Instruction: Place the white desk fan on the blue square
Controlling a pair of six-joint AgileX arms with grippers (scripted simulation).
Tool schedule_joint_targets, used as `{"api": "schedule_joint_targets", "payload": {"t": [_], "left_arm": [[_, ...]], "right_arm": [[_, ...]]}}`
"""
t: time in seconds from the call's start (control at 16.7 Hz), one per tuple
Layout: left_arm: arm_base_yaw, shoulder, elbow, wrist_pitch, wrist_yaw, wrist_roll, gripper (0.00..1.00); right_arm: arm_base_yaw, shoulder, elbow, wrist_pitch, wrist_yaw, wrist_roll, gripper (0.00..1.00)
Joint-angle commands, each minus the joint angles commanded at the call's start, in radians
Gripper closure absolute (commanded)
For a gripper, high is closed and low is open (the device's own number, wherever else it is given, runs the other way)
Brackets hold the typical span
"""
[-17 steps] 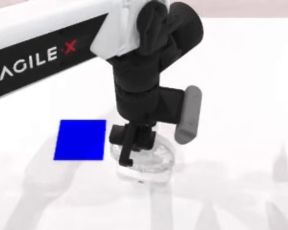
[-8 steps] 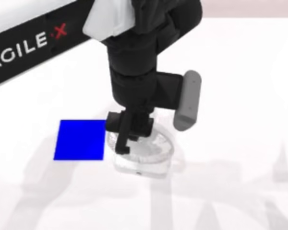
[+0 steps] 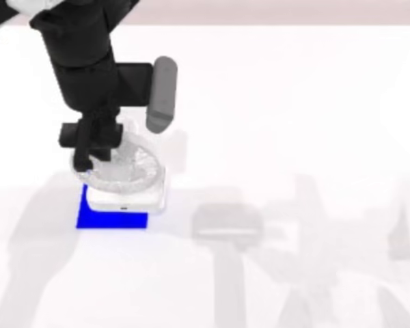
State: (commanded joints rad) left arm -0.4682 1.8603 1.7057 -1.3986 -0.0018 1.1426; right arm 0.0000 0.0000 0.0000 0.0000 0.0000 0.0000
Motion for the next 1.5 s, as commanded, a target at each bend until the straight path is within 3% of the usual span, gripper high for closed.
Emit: {"api": "schedule_joint_targets", "payload": {"t": [0.24,1.08,1.5], "left_arm": [[0.095,-0.018,-0.032,0.021,-0.001,0.055,1.0],[0.098,-0.003,-0.151,0.155,-0.001,0.058,1.0],[0.098,-0.003,-0.151,0.155,-0.001,0.058,0.47]], "right_arm": [[0.0,0.0,0.0,0.0,0.0,0.0,0.0],[0.0,0.0,0.0,0.0,0.0,0.0,0.0],[0.0,0.0,0.0,0.0,0.0,0.0,0.0]]}}
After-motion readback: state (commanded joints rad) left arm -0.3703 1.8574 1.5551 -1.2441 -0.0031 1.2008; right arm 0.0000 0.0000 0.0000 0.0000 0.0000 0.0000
